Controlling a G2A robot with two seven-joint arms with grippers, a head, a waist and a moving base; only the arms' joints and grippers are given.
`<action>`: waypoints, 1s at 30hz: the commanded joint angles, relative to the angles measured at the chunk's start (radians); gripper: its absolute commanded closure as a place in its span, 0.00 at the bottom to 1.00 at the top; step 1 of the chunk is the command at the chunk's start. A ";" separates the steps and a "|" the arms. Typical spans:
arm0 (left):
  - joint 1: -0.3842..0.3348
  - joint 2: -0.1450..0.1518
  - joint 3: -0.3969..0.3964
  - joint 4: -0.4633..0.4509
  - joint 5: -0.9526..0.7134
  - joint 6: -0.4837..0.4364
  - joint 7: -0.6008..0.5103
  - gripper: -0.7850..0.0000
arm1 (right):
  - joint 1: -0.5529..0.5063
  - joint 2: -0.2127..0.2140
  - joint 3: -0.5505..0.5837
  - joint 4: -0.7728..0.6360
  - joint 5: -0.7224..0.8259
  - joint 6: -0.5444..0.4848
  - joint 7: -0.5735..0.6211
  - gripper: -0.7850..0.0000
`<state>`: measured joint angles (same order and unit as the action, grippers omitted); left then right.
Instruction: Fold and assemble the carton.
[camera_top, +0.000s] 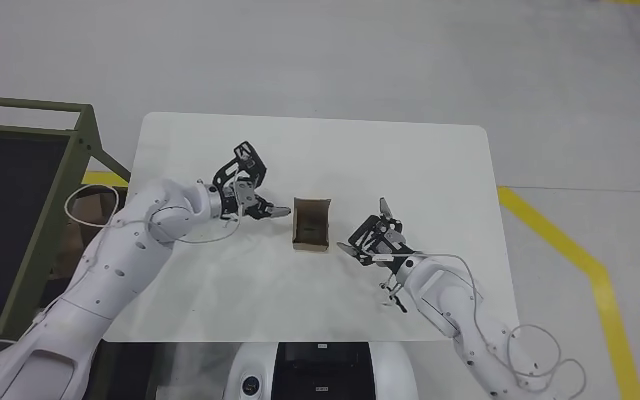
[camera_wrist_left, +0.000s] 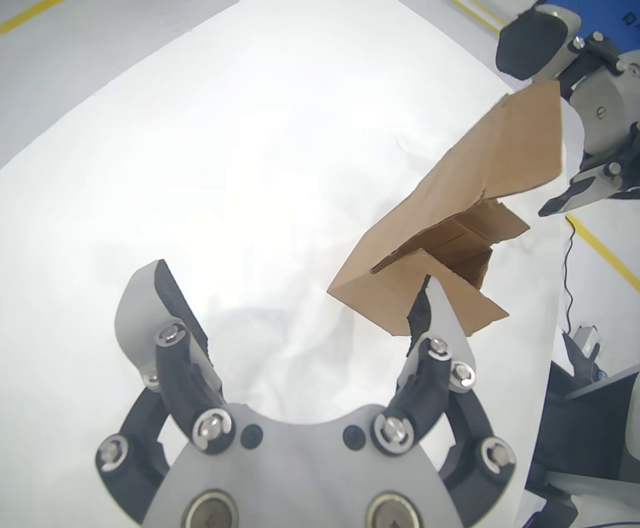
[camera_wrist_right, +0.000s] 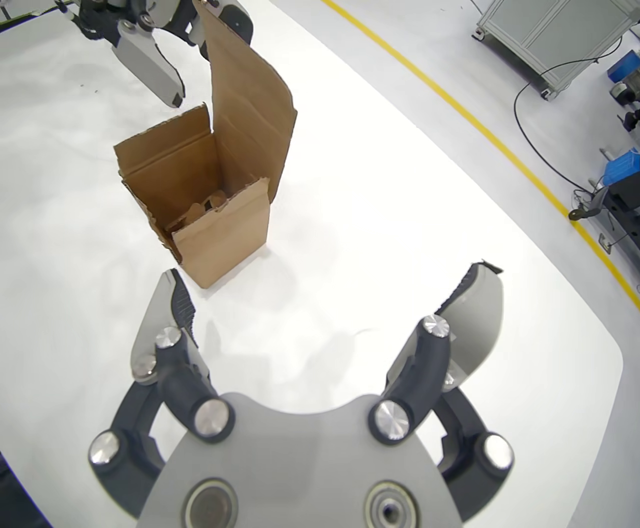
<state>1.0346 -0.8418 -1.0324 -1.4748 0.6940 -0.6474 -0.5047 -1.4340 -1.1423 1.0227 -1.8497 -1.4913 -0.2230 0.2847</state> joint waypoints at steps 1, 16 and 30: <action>0.000 0.000 0.001 0.000 0.002 -0.001 -0.001 0.00 | 0.000 0.000 -0.001 0.001 -0.001 0.000 -0.001 0.00; 0.038 0.001 -0.020 0.000 0.077 -0.018 0.061 0.00 | 0.051 -0.023 -0.010 0.003 0.100 0.098 0.139 0.00; 0.086 0.011 -0.077 -0.020 0.102 -0.117 0.121 0.00 | 0.097 -0.051 -0.053 0.041 0.125 0.159 0.162 0.00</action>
<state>1.1193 -0.8305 -1.1100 -1.4910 0.7889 -0.7714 -0.3768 -1.3377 -1.1922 0.9713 -1.8097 -1.3659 -0.0639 0.4472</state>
